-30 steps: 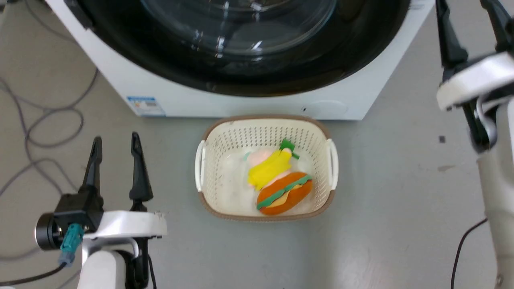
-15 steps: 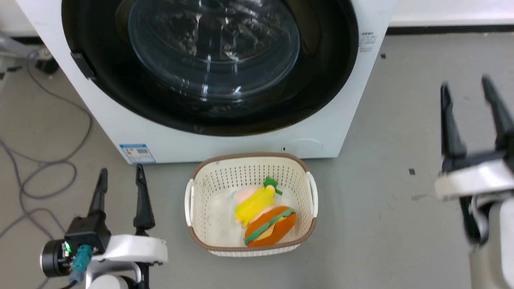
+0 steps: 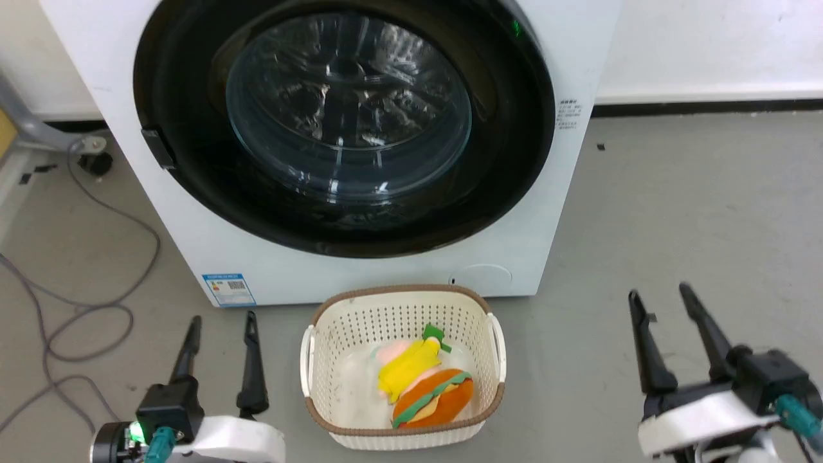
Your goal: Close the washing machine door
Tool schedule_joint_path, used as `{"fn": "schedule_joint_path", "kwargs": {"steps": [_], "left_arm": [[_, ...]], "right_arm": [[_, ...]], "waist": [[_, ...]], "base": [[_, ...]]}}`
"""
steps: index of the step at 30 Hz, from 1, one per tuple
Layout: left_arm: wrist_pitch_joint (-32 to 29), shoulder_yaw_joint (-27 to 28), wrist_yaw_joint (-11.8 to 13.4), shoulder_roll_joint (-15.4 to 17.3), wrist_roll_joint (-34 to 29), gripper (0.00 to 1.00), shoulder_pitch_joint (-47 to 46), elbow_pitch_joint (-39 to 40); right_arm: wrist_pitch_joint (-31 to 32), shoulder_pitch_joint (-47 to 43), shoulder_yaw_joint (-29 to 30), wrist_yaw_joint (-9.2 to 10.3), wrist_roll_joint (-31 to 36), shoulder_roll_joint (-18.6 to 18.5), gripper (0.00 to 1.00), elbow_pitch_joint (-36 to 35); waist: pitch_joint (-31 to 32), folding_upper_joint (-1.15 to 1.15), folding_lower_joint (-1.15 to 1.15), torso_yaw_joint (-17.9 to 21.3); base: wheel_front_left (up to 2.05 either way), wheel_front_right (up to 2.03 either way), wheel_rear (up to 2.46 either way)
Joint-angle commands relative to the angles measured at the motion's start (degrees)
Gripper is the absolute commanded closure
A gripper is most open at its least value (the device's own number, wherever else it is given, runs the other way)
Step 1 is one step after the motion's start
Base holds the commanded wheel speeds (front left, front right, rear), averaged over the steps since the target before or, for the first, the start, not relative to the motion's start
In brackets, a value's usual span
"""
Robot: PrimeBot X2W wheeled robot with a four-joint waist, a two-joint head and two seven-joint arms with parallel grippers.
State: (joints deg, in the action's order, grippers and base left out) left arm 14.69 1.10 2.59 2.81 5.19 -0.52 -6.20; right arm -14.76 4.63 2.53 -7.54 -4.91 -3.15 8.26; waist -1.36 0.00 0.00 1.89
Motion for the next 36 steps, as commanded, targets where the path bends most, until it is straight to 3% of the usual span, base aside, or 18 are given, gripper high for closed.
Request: {"fn": "schedule_joint_path", "kwargs": {"steps": [1, 5, 6, 36], "left_arm": [[0.3, -0.07, -0.22, 0.07, -0.29, 0.0, 0.8, -0.14], [0.3, -0.51, 0.0, 0.07, -0.67, 0.0, 1.19, -0.58], [0.0, -0.51, -0.14, -0.02, -0.35, 1.0, 0.59, -0.63], [-3.31, -0.64, -0.76, -0.01, -1.52, 1.0, 0.57, 0.81]], "right_arm": [[-0.24, -1.12, -0.16, 0.05, -0.44, 0.21, 0.0, 0.13], [-0.24, -2.95, -0.41, 0.05, -2.06, 0.25, 0.0, 0.12], [0.0, -2.52, -0.35, 0.0, -1.89, 0.02, 1.0, 0.21], [3.33, -3.08, -0.85, 0.01, -0.57, 0.07, 1.0, -1.66]], "waist": [[0.55, 0.0, 0.0, -0.27], [1.04, 0.0, 0.0, -0.78], [1.03, 0.0, 0.0, -0.76], [1.15, 0.0, 0.0, -1.06]], "base": [[0.0, 0.0, 0.0], [0.0, 0.0, 0.0], [0.0, 0.0, 0.0], [0.0, 0.0, 0.0]]}}
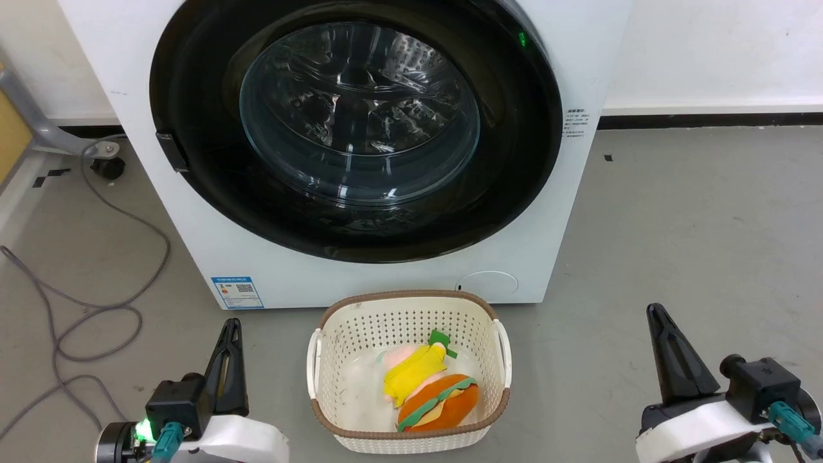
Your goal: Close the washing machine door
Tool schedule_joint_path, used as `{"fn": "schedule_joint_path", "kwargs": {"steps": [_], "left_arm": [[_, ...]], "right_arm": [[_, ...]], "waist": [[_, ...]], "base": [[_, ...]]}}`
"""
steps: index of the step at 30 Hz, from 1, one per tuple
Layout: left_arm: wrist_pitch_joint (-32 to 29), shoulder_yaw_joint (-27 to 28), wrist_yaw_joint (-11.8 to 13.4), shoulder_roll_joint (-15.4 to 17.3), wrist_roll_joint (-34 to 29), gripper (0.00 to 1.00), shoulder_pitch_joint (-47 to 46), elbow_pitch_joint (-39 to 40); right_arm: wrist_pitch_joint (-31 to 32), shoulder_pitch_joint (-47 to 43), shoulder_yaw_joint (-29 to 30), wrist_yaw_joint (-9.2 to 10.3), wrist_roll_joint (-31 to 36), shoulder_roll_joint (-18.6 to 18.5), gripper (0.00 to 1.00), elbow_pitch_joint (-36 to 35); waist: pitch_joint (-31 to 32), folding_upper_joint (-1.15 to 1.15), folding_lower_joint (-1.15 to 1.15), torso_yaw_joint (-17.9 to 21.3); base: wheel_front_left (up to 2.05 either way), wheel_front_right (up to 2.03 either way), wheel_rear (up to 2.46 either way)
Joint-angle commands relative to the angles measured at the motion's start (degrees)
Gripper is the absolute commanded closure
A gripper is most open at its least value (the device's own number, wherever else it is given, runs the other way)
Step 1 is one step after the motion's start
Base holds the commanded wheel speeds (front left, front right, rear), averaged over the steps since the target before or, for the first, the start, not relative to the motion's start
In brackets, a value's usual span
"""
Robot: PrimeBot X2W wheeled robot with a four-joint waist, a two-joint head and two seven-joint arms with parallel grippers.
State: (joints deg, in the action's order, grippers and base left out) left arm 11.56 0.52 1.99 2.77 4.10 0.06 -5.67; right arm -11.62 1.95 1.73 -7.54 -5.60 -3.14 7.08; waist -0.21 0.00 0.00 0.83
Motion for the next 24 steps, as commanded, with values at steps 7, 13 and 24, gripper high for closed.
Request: {"fn": "schedule_joint_path", "kwargs": {"steps": [7, 13, 24], "left_arm": [[-1.0, -0.09, -0.29, 0.03, -0.7, 1.0, -0.02, 0.67], [-1.7, -0.12, -0.41, 0.03, -0.93, 1.0, -0.02, 1.01], [-2.99, -0.17, -0.61, 0.04, -1.34, 1.0, -0.03, 1.61]], "right_arm": [[1.01, -0.51, -0.17, 0.01, 0.52, 0.07, 1.0, -0.96], [1.71, -0.61, -0.28, 0.02, 0.85, 0.08, 1.0, -1.37], [3.01, -0.78, -0.47, 0.02, 1.47, 0.11, 1.0, -2.11]], "waist": [[0.01, 0.0, 0.0, -0.06], [0.03, 0.0, 0.0, -0.11], [0.05, 0.0, 0.0, -0.21]], "base": [[0.0, 0.0, 0.0], [0.0, 0.0, 0.0], [0.0, 0.0, 0.0]]}}
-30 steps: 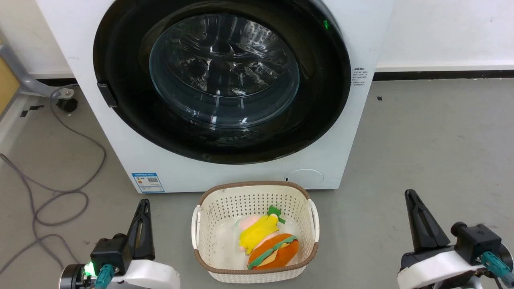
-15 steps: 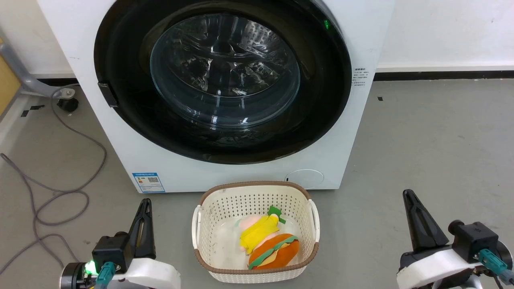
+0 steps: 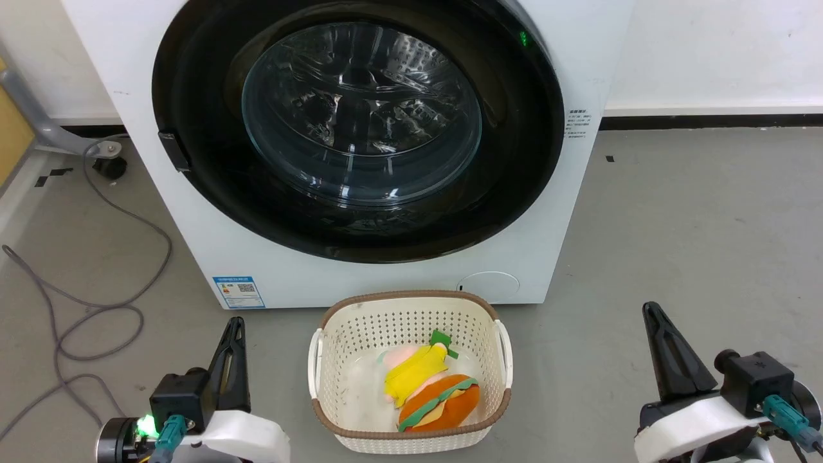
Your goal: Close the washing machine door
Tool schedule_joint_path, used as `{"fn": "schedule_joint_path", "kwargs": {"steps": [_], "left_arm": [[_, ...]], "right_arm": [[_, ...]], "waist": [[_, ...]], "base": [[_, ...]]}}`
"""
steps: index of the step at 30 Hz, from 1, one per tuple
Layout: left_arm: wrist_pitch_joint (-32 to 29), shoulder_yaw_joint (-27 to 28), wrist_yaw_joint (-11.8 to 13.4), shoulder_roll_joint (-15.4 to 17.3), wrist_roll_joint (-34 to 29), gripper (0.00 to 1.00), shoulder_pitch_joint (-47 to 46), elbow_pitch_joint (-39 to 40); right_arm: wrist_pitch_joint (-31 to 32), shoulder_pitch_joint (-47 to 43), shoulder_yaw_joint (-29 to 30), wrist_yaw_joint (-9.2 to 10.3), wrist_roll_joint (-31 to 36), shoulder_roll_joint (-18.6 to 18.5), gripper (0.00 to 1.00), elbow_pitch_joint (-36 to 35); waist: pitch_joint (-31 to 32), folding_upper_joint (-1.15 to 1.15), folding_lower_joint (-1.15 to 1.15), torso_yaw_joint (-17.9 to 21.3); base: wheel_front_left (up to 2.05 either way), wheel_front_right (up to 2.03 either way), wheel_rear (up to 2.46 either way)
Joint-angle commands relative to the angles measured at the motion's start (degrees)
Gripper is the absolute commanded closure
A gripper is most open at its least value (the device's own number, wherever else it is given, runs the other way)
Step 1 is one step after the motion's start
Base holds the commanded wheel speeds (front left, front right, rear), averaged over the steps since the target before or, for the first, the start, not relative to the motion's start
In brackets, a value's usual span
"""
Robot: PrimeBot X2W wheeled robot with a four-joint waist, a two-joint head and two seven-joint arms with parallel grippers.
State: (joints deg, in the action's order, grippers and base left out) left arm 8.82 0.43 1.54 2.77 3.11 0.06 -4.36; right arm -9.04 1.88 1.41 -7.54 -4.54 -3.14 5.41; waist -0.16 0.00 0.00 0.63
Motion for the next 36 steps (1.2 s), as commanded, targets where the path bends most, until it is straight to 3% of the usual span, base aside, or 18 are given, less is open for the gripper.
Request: {"fn": "schedule_joint_path", "kwargs": {"steps": [1, 36], "left_arm": [[-0.36, -0.09, -0.18, 0.04, -0.39, 1.0, -0.03, 0.35], [-4.45, -0.26, -0.84, 0.07, -1.71, 1.0, -0.04, 2.29]], "right_arm": [[0.54, -0.72, -0.17, 0.02, 0.47, 0.11, 1.0, -0.51], [4.65, -1.28, -0.77, 0.04, 2.44, 0.18, 1.0, -2.88]], "waist": [[0.0, 0.0, 0.0, -0.01], [0.08, 0.0, 0.0, -0.31]], "base": [[0.0, 0.0, 0.0], [0.0, 0.0, 0.0]]}}
